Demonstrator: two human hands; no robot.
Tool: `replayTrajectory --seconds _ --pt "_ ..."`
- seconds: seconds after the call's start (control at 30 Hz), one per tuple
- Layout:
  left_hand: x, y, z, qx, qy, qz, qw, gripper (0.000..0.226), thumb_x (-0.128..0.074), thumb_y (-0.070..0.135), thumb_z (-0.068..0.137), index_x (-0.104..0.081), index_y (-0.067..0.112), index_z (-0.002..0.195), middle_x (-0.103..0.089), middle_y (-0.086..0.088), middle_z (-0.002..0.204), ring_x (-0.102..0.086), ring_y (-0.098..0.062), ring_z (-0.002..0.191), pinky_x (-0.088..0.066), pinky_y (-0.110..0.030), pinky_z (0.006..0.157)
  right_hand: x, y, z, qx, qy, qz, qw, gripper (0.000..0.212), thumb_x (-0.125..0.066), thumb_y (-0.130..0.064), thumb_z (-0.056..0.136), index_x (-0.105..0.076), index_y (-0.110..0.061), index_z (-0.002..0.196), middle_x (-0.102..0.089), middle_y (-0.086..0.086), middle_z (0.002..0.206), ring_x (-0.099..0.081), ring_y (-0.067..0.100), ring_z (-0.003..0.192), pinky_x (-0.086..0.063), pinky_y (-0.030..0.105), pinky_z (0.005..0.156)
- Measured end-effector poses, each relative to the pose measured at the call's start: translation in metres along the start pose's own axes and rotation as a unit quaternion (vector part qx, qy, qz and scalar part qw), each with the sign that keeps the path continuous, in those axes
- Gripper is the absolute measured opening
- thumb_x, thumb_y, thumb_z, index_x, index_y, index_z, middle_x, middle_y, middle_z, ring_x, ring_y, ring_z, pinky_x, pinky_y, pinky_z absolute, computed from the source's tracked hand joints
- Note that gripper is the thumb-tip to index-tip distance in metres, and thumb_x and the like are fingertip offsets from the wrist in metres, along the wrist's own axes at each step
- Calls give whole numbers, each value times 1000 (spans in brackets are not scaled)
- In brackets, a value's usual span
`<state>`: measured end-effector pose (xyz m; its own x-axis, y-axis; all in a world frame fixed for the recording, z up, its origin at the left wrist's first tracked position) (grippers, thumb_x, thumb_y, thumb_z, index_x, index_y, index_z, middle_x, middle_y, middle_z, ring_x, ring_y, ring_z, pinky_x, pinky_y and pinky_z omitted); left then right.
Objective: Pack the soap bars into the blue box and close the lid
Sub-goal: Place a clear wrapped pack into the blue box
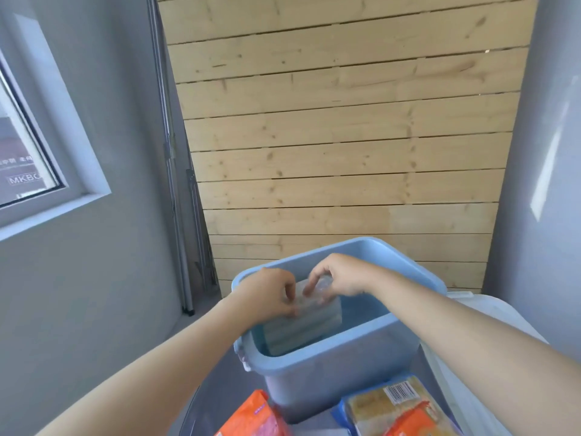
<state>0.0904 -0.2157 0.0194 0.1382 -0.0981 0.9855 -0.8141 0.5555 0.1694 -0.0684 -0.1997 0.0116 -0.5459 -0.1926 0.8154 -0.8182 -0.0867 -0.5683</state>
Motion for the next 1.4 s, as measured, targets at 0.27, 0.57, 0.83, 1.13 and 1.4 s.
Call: replayTrajectory --seconds 0.27,0.57,0.83,1.13,1.4 --pt "-8 -2 9 58 -45 135 988 23 -50 9 89 -60 10 109 -59 -6 109 -62 -26 97 -42 -31 64 -16 1 9 14 0 -100 995 21 -67 -16 77 -74 -27 94 -55 -15 84 -50 11 87 -33 12 58" --pt "-6 -3 6 45 -34 10 998 45 -40 54 91 -53 18 113 -63 -3 111 -56 -21 88 -43 -31 74 -15 9 1 -85 -74 -6 994 25 -58 -41 84 -66 -39 107 -56 -14 108 -57 14 97 -42 22 83" --pt "-8 -1 1 -49 -146 68 986 57 -73 40 73 -52 28 124 -61 9 120 -55 -13 106 -46 -31 89 -32 13 -26 -139 -103 114 978 33 -61 -17 85 -65 -36 112 -55 -15 81 -59 8 63 -53 24 81" --pt "-5 1 4 -11 -110 58 992 13 -73 25 77 -63 17 80 -57 4 86 -55 -20 82 -47 -33 72 -31 15 -27 -147 -65 128 979 38 -64 -8 83 -65 -26 116 -56 -4 70 -62 15 62 -57 21 74" --pt "-7 2 6 45 -127 104 985 31 -76 27 75 -66 7 96 -57 -3 91 -64 -30 98 -52 -40 79 -32 16 -16 -111 -47 85 989 34 -58 -8 87 -62 -24 117 -40 -6 76 -60 16 63 -58 31 76"
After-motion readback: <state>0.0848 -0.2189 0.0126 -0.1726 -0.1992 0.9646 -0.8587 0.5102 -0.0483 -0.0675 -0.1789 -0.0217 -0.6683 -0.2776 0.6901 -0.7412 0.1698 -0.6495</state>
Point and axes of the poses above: each hand's wrist, its own z-axis towards the middle knuckle, its own x-axis out of the back of the hand, y = z × x, the point moved 3 cm from there along z, towards the middle knuckle
